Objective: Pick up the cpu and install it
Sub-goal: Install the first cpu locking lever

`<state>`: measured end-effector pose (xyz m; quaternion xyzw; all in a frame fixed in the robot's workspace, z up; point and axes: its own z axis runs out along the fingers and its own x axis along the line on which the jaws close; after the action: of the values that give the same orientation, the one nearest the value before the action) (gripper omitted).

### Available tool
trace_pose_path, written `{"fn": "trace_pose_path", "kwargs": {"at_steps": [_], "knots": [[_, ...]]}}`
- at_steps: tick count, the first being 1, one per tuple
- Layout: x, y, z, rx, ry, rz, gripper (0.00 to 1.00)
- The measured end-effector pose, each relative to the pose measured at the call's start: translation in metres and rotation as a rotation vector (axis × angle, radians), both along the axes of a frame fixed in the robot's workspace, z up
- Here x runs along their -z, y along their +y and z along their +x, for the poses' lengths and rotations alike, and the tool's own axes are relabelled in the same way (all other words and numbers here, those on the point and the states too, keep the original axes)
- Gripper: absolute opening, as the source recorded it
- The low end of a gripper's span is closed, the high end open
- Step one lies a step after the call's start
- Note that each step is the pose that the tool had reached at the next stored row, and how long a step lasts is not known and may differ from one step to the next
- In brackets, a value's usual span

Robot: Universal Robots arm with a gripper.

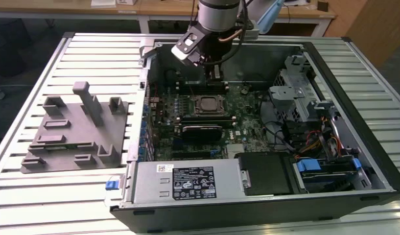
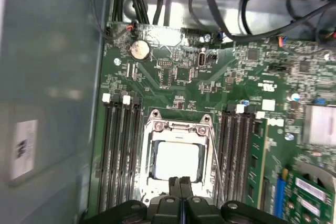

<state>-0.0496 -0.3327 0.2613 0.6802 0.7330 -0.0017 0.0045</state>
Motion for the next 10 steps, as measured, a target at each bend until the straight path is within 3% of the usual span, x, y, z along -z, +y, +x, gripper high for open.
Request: {"fn": "trace_pose_path", "kwargs": {"at_steps": [2,4,10], "knots": [[-0.005,0.0,0.0,0.0,0.0,-0.0001,0.12],[-0.0053,0.0,-0.0004,-0.005,-0.0004,0.0,0.12],[-0.0051,0.0,-0.0005,-0.11,-0.0003,-0.0001,0.12]]}}
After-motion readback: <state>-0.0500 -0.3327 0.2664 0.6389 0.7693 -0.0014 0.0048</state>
